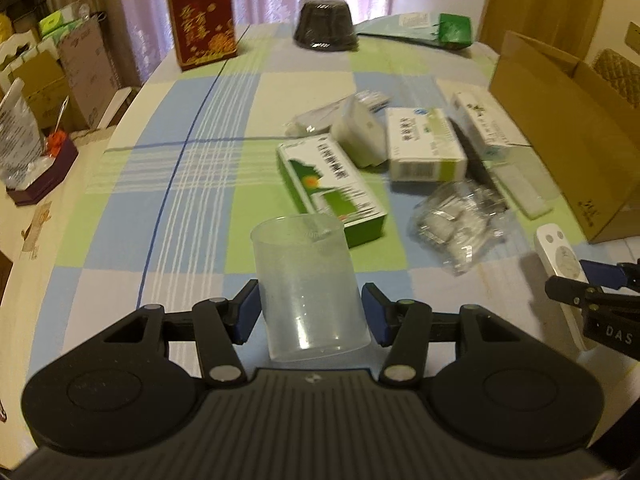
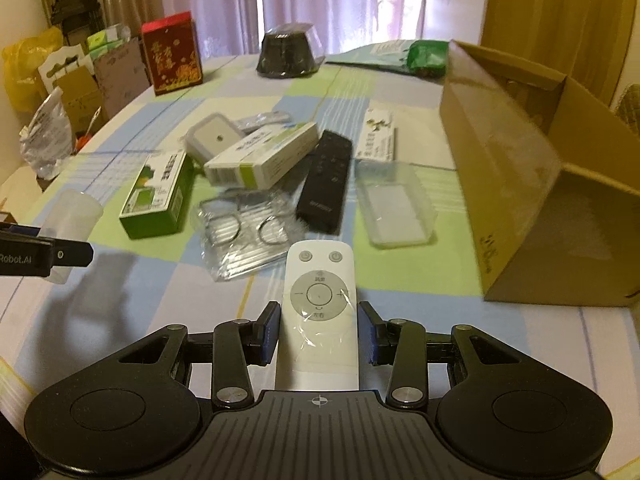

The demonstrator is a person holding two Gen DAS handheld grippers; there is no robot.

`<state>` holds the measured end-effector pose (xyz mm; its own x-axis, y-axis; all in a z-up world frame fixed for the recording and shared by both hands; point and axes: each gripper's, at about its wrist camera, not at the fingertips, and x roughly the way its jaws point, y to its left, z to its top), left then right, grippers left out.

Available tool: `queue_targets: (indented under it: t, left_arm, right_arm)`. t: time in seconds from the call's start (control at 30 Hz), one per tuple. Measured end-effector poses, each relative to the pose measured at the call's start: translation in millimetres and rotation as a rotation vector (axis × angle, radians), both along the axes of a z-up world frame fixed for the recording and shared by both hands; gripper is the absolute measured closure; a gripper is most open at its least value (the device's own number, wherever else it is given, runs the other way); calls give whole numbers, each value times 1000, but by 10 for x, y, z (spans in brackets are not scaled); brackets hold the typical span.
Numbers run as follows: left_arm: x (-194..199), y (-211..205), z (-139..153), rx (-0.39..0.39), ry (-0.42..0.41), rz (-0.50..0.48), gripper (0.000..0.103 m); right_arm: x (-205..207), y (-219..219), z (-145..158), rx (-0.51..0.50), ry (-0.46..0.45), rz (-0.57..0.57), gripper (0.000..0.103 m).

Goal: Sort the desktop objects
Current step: 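Grasp the clear plastic cup with the left tool while the right tool grasps the white remote, then carry both to the cardboard box, open left tool over it while right tool drops the remote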

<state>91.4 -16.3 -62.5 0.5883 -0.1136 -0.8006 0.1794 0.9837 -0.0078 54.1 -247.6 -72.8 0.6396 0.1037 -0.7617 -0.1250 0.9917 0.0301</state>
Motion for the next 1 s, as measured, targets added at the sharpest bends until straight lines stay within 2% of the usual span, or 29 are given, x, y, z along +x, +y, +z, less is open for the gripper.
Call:
queue_targets:
  t: [0.17,0.37,0.5,0.67,0.87,1.0]
  left_arm:
    - [-29,-221,165,-11,-21,-48,54]
    - [18,-636,440,-31,-69,-145,54]
    - [127,-1064,727,-61,-126,-239,54]
    - [251,-1711,1078,-112,-193,-365,54]
    - [484,-2546,1256,-141,-218,-503,54]
    - [671,-2992,1161,-124,-204,-587,54]
  right_arm:
    - [-39,-155,228,3,-47,-22,63]
    - [-10,-431,644,14,-132,-66,63]
    - [35,-727,993,25,-199,-109,63]
    - [132,-1221,1277,4,-252,-178,63]
    - [334,-1844,1335,-17,-245,-254,63]
    - [507,-2219,1224,2,-200,-300,63]
